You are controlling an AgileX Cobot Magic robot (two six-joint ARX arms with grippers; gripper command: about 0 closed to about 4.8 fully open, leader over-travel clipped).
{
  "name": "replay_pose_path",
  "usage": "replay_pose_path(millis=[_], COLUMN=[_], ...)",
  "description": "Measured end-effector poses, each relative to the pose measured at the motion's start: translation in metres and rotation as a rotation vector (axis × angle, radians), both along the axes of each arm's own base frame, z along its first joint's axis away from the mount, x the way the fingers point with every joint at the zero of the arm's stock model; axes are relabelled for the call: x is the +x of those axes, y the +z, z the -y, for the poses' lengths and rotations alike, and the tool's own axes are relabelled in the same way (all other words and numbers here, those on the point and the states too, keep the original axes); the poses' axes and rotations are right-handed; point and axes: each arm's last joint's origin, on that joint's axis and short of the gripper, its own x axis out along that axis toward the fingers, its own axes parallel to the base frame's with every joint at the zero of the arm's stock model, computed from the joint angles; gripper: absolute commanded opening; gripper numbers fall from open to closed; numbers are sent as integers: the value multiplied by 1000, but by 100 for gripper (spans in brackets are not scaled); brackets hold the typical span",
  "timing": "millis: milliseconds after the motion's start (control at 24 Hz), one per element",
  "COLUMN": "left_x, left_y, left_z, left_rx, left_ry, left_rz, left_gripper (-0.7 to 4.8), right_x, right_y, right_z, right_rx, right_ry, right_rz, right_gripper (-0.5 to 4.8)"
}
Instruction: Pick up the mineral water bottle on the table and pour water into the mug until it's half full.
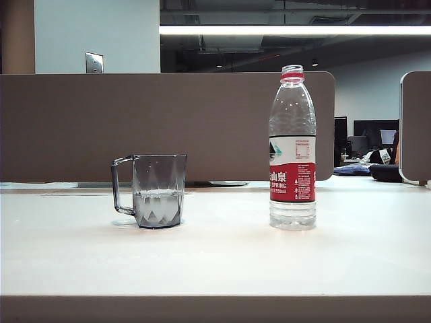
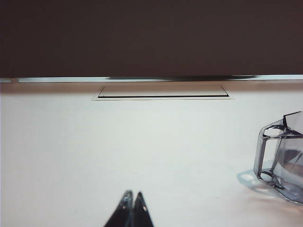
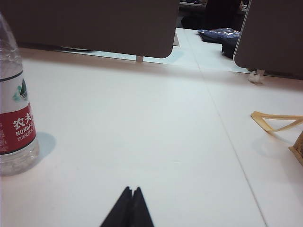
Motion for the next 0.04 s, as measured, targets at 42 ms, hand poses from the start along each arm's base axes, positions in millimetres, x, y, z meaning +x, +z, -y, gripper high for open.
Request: replay_pose_path(millis=[42], left_x=[0], left_y=[0], left_z=[0], left_rx=[0], left_ry=[0], left_rz=[0], left_gripper=[-5], right_x=[0], right_y=[0], right_z=[0], right_rx=[0], right_ry=[0], right_rz=[0], right_gripper=[-5])
